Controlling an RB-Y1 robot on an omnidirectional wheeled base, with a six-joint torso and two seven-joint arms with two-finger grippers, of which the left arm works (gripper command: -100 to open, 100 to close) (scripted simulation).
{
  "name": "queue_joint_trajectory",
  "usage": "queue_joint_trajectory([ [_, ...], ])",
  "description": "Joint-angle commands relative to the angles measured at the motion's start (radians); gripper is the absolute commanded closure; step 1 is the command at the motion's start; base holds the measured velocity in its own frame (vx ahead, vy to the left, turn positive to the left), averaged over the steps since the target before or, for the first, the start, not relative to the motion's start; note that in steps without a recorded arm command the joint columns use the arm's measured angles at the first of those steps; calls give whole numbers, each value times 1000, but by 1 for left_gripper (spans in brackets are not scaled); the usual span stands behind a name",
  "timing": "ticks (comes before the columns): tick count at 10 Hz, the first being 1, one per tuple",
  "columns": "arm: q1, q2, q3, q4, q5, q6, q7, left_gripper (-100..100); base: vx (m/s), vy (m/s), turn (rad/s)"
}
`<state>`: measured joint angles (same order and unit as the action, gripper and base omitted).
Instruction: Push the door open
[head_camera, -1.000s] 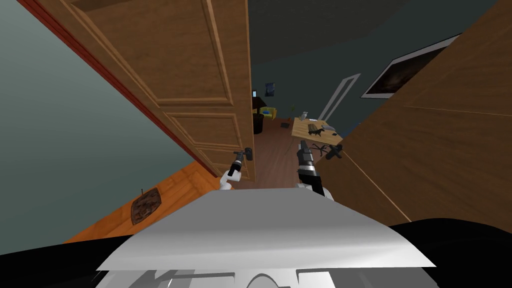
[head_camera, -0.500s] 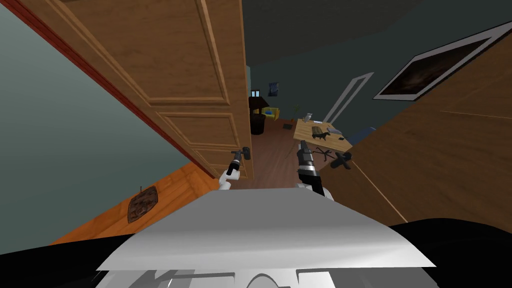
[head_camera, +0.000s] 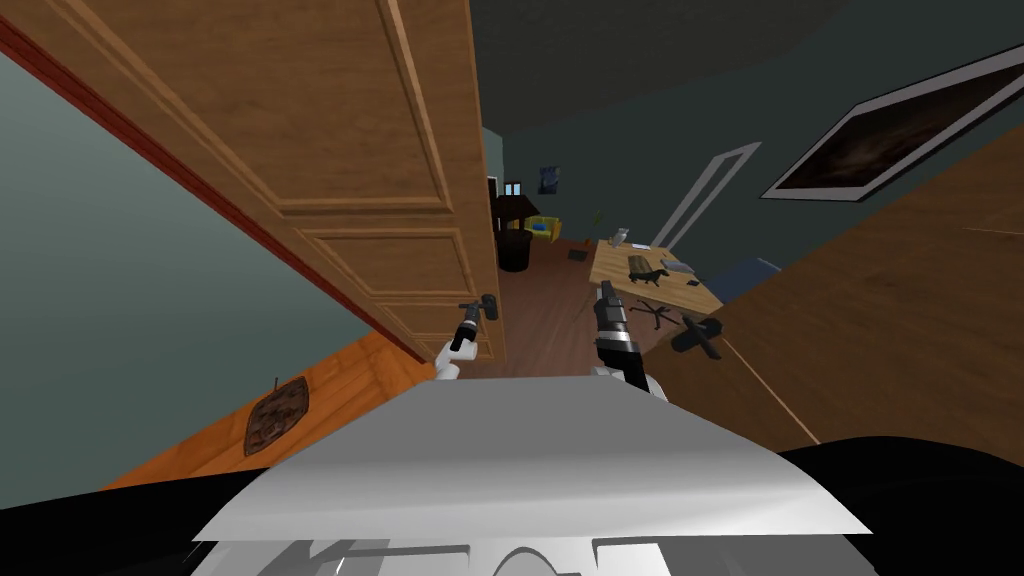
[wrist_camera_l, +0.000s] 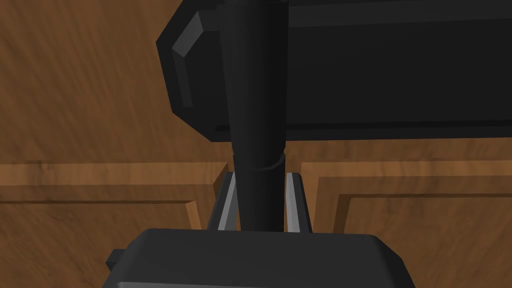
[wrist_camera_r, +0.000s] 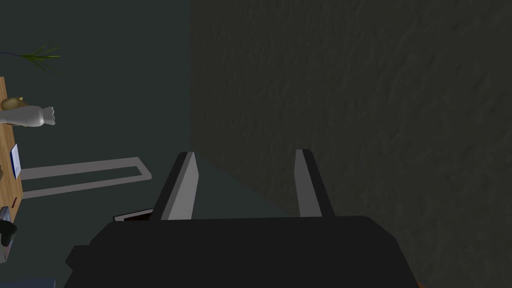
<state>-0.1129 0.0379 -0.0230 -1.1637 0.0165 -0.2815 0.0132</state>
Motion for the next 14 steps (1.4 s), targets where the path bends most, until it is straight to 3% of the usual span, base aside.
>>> queue_joint_trajectory([
  [1,-14,10,24,4,2,-6,-6,100,173,-57,42],
  [8,-21,30,100,13,11,-8,-21,100,158,-84,57],
  [14,-26,35,156,19,18,-10,-33,100,120,-79,56],
])
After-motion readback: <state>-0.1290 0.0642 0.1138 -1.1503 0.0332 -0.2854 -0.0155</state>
